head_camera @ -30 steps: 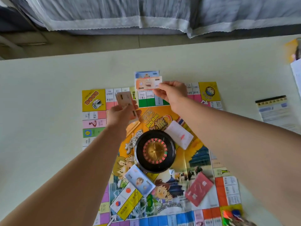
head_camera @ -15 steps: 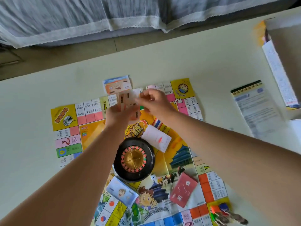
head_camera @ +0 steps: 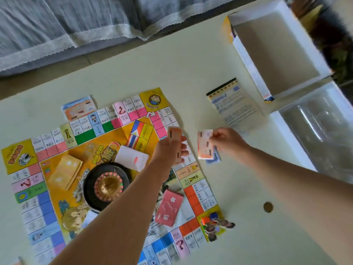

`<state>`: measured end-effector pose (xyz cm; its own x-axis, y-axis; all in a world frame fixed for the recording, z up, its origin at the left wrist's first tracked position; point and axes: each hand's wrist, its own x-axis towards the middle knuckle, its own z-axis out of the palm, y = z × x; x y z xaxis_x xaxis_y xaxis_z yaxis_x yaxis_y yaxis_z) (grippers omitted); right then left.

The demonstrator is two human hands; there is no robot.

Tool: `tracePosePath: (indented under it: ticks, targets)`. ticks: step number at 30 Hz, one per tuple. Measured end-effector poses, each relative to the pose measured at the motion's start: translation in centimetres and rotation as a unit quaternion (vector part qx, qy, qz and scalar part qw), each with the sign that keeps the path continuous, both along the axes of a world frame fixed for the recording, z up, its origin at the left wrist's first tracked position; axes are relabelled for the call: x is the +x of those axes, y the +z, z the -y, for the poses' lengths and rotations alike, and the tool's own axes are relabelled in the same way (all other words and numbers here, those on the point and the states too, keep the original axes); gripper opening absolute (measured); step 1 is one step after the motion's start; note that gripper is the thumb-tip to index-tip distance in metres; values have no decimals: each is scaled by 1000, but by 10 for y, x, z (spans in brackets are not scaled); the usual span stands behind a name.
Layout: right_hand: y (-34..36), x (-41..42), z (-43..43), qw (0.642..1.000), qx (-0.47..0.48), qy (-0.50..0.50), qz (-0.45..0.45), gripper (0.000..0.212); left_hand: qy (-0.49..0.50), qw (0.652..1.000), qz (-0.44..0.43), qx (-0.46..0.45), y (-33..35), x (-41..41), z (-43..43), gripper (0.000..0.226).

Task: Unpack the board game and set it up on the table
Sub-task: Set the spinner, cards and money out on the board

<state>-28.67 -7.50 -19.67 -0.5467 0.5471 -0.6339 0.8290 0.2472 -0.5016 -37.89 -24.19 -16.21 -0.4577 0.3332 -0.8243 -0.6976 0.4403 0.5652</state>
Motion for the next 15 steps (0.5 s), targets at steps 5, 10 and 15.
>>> tracePosePath:
  ticks: [5,10,15]
  targets:
    - [-5,29,-13,998,66,6,16,8,-42,998,49,16,2,27,-9,19]
    - [-2,31,3,987,143,6,-79,38,-102,995,8,19,-5,44,6,19]
    - [35,18,64,977,-7,81,-198,27,-177,984,-34,-2,0,57,26,17]
